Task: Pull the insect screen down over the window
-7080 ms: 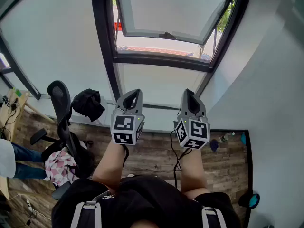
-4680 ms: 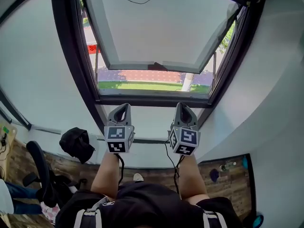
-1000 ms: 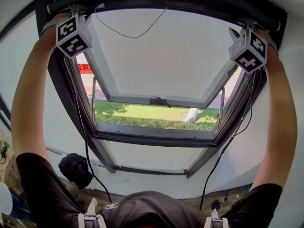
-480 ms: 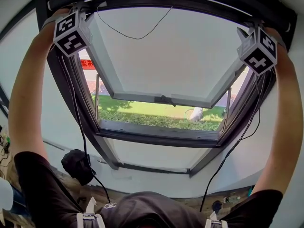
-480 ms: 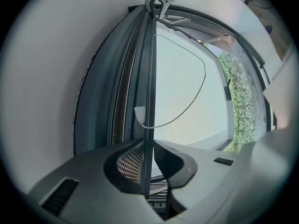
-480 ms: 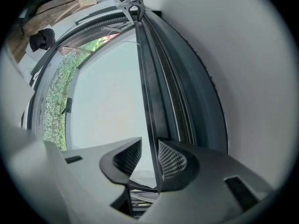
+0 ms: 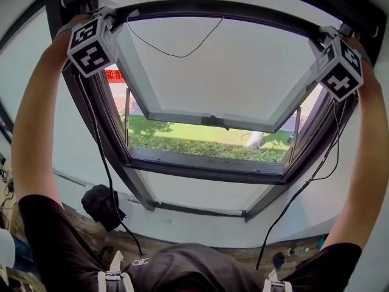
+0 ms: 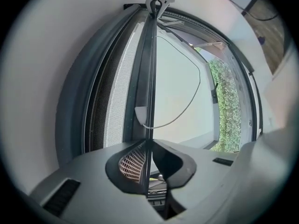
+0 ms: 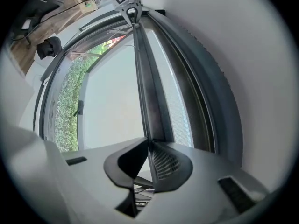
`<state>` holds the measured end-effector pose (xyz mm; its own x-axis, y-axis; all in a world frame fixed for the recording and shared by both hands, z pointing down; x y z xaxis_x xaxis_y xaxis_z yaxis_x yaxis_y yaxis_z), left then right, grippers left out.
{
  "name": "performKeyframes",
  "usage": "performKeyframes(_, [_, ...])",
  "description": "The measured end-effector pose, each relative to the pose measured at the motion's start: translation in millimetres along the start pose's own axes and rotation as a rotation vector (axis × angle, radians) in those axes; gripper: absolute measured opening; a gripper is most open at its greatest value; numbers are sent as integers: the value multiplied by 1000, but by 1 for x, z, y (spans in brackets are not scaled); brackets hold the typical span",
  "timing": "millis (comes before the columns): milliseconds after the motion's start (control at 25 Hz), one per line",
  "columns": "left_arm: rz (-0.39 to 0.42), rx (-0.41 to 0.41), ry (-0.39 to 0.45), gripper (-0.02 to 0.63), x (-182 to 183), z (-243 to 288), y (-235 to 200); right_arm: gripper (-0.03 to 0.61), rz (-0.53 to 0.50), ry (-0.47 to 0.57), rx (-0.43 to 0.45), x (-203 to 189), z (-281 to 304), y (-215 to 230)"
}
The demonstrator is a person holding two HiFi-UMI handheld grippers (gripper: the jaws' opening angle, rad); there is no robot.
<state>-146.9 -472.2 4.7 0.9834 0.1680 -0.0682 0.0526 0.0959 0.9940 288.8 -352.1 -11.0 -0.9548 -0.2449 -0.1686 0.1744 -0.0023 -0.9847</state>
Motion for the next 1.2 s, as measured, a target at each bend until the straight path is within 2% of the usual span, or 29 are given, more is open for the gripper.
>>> performKeyframes(120, [-4,-33,3,52,0,0,9,34,-27,-24,17,-1,0,-10])
performKeyframes(240, [0,-110,-2,40,0,1,29,32,-35,-41,75,-4,1,-30])
performKeyframes(440, [10,-192,-2,29,-1,2,59,29,-96,-63,102,-10,4,-60])
performKeyframes(720, [31,-249,15,28,-4,5,104,26,-97,-58,153,-17,5,-103])
performKeyframes(840, [47,-297,23,28,-6,7,141,26,-87,-48,209,-24,7,-139])
performKeyframes(960, [63,-297,38,26,-8,10,178,24,-89,-35,206,-33,10,-175])
performKeyframes(1120, [21,-387,56,28,-13,11,238,25,-83,-54,275,-41,9,-234])
performKeyframes(1200, [43,-417,54,28,-17,12,274,24,-85,-60,324,-45,9,-269])
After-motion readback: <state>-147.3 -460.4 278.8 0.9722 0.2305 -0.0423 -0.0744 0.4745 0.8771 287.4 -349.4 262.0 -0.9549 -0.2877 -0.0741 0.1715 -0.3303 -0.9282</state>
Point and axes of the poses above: the fingertips, and each gripper's own axes: z forward along the fingers, y to its right, x out of its top, the point moved 3 cm from there along -z, backward along the fingers, and after that the axes turned 1 degree about z, right-handed, at the moved point
